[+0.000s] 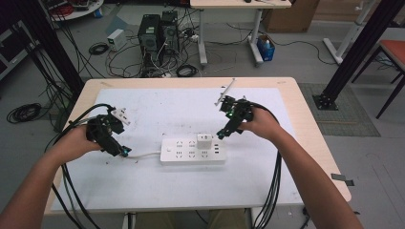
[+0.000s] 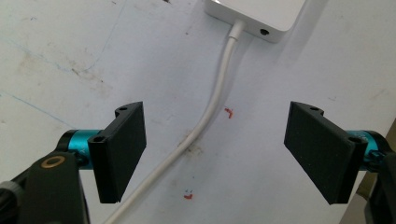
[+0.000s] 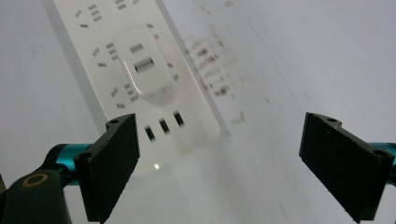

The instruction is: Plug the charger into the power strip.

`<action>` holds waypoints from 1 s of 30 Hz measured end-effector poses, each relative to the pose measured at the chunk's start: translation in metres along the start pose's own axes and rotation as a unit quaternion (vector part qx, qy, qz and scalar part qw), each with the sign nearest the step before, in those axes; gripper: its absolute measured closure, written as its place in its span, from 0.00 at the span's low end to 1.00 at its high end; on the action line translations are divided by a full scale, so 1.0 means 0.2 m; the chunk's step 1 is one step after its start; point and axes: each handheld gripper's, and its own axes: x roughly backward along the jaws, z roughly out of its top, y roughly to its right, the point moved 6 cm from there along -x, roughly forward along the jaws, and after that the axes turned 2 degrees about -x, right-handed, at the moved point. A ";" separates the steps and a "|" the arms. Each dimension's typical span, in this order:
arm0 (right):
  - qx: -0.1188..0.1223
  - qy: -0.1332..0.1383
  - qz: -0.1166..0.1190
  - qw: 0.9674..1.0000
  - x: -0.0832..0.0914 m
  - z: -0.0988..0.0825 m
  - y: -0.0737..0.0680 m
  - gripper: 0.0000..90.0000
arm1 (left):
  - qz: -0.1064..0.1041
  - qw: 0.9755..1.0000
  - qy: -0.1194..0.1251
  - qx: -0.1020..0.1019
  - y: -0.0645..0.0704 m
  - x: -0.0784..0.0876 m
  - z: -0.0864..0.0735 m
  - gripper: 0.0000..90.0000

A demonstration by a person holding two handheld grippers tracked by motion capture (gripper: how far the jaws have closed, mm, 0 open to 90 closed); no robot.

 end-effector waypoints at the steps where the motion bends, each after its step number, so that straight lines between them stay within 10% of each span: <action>1: -0.008 0.002 -0.007 1.000 0.03 -0.03 0.01 0.13 | -0.002 1.000 0.002 0.000 0.00 0.00 0.00 0.23; 12: -0.084 -0.039 -0.064 0.994 0.25 -0.38 0.01 0.13 | -0.007 1.000 0.007 -0.006 0.02 0.02 0.03 0.23; 30: -0.075 -0.055 -0.070 0.993 0.30 -0.57 -0.08 0.13 | -0.001 1.000 0.018 -0.016 0.01 0.03 0.11 0.23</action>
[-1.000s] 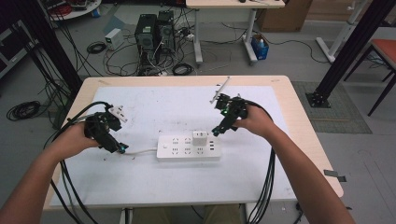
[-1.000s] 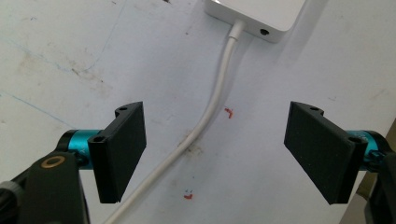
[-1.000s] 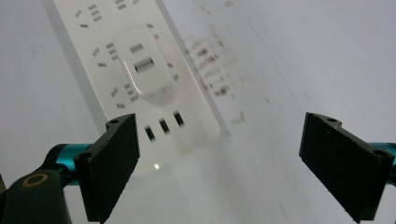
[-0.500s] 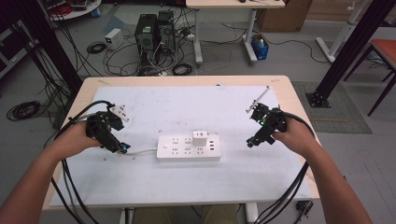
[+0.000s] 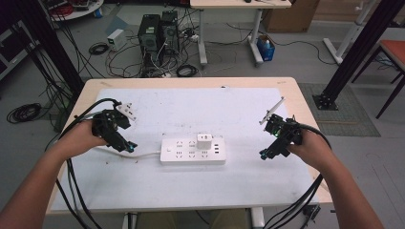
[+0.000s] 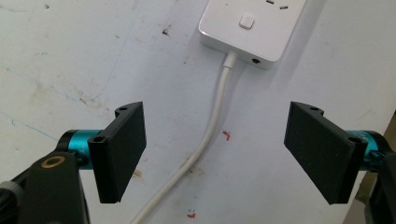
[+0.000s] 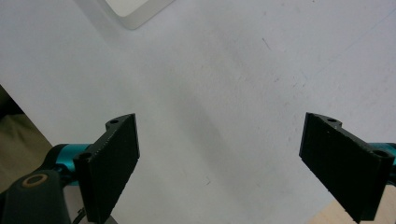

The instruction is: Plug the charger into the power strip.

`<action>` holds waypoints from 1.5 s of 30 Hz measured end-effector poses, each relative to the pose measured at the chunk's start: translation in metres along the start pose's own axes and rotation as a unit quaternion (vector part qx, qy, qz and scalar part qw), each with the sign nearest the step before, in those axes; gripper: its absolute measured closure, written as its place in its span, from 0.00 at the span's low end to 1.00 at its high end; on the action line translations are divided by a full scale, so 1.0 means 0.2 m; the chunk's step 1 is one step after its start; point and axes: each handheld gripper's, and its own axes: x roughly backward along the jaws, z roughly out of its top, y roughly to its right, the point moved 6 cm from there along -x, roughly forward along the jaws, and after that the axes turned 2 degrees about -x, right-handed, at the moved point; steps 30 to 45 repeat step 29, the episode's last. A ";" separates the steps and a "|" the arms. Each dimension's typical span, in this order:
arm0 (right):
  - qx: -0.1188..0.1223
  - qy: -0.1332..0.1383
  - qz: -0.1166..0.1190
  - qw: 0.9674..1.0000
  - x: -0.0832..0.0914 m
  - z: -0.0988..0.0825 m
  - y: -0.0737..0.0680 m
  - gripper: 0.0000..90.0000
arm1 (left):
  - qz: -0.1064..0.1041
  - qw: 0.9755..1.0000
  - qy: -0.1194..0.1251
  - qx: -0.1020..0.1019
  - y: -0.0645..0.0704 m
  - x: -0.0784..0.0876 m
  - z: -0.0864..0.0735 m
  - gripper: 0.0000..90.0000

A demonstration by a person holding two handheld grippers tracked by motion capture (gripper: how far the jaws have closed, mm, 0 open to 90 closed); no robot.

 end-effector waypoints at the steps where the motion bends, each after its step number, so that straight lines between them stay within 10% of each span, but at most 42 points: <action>1: 0.002 0.000 -0.002 1.000 0.00 0.00 0.00 0.13 | 0.000 1.000 -0.005 -0.004 0.00 0.00 0.00 0.23; 45: -0.011 0.010 -0.001 1.000 -0.07 -0.03 0.01 0.13 | 0.005 1.000 -0.015 -0.002 -0.01 -0.04 0.01 0.23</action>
